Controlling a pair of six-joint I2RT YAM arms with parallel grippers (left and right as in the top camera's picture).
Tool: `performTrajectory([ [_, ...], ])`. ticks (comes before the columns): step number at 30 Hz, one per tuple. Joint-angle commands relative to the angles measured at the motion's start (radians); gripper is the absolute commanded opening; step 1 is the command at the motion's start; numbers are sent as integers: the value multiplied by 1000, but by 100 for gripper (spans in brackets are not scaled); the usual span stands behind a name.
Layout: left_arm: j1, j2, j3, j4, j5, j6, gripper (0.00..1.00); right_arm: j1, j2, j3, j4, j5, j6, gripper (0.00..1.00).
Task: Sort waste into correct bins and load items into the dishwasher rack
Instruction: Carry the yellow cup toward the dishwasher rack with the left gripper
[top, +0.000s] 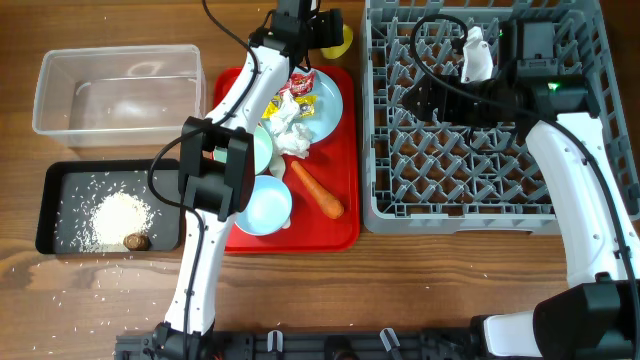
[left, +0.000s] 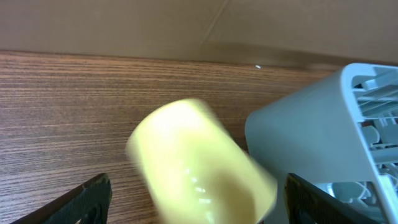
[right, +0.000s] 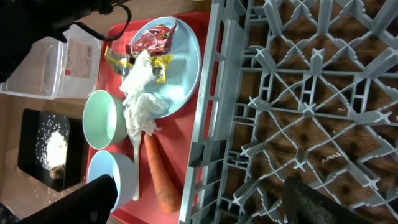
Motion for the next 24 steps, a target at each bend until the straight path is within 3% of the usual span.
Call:
performTrajectory([
  [1,-9,35,18,3,-10,-10,88,-2,-26,9,-1,18,-20,88],
  [14,-16,84,17,-5,-10,-9,87,-2,-26,9,-1,41,-21,89],
  [19,-24,84,18,14,-10,-9,66,-2,-26,9,-1,44,-21,89],
  [24,-38,84,18,2,-10,-9,61,-2,-26,9,0,44,-21,89],
])
